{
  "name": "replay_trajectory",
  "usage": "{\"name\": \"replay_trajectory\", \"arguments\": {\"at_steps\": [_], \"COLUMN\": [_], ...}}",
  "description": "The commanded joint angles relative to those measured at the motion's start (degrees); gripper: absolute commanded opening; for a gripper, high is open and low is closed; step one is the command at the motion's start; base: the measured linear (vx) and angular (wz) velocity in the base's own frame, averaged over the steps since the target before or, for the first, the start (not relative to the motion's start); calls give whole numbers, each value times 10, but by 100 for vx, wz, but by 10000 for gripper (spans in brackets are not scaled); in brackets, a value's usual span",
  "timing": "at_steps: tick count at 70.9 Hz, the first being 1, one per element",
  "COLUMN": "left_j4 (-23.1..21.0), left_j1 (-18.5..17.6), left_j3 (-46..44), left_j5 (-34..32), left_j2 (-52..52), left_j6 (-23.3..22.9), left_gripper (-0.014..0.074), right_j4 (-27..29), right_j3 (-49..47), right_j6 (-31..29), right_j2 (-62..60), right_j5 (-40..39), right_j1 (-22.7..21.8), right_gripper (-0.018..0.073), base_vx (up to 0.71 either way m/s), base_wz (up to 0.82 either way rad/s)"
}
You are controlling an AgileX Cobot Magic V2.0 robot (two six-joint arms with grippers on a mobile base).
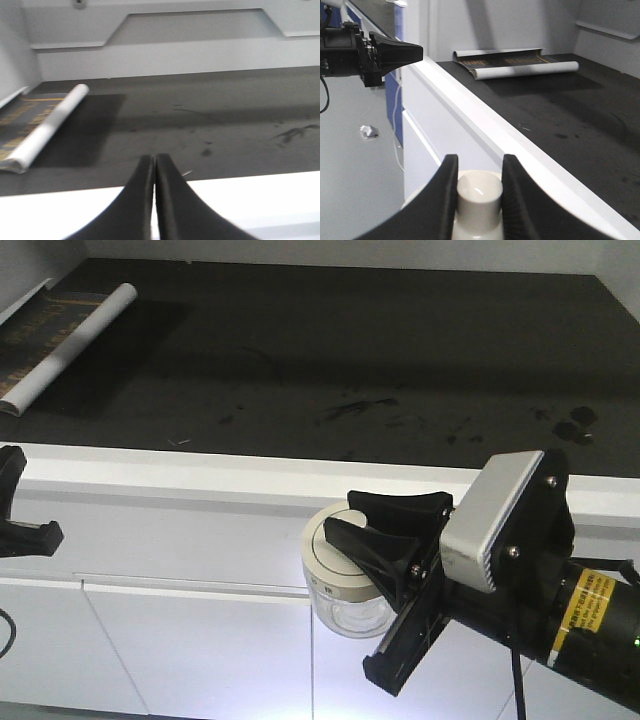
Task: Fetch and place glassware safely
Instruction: 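Drive the base away from the hood holding the jar in the right gripper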
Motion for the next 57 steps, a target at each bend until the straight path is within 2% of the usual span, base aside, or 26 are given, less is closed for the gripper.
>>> {"name": "replay_trajectory", "arguments": {"at_steps": [1, 24, 57], "left_j4": [-6, -6, -6], "left_j1": [1, 1, 1], "left_j3": [-12, -12, -12], "left_j5": [-47, -47, -47], "left_j2": [-8, -8, -8], "left_j6": [-5, -5, -5], "left_gripper": [-7, -7, -7], "right_j4": [10, 10, 10], "right_j3": [-17, -17, -17], "right_j6": [0, 0, 0], "right_j2": [-12, -12, -12], "right_j5": [-49, -49, -49], "right_j1": [0, 0, 0], "right_gripper": [-1, -1, -1], "base_vx": [-2, -3, -7], "base_wz": [33, 58, 91]}}
